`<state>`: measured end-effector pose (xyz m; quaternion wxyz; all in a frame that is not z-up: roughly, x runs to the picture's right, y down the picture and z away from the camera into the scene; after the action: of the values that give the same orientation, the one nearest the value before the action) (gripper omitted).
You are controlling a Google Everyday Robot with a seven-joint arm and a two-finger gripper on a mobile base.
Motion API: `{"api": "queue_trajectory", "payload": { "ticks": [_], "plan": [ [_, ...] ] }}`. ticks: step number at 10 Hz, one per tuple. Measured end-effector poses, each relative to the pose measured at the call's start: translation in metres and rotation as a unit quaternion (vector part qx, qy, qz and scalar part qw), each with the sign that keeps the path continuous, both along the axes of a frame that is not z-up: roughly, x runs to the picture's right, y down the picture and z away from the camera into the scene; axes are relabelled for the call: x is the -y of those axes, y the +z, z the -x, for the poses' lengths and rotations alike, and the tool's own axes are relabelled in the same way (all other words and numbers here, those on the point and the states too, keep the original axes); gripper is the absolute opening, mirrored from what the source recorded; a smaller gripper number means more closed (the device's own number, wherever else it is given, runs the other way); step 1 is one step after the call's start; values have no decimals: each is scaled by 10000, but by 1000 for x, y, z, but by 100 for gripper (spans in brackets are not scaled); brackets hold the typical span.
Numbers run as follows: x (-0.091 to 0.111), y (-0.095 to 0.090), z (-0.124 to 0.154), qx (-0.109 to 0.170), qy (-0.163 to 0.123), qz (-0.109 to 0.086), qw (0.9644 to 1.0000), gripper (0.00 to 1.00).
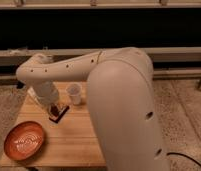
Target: Place the pepper in the ceramic bowl
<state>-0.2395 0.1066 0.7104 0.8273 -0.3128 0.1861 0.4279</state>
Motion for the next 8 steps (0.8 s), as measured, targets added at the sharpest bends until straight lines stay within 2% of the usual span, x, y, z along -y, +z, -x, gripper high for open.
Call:
{"api": "queue_trajectory", "payload": {
  "ticks": [4,8],
  "plan": [
    [2,-3,4,50,-129,-13,9999,0],
    [-15,-27,37,173,-329,-14,9993,0]
  ]
}}
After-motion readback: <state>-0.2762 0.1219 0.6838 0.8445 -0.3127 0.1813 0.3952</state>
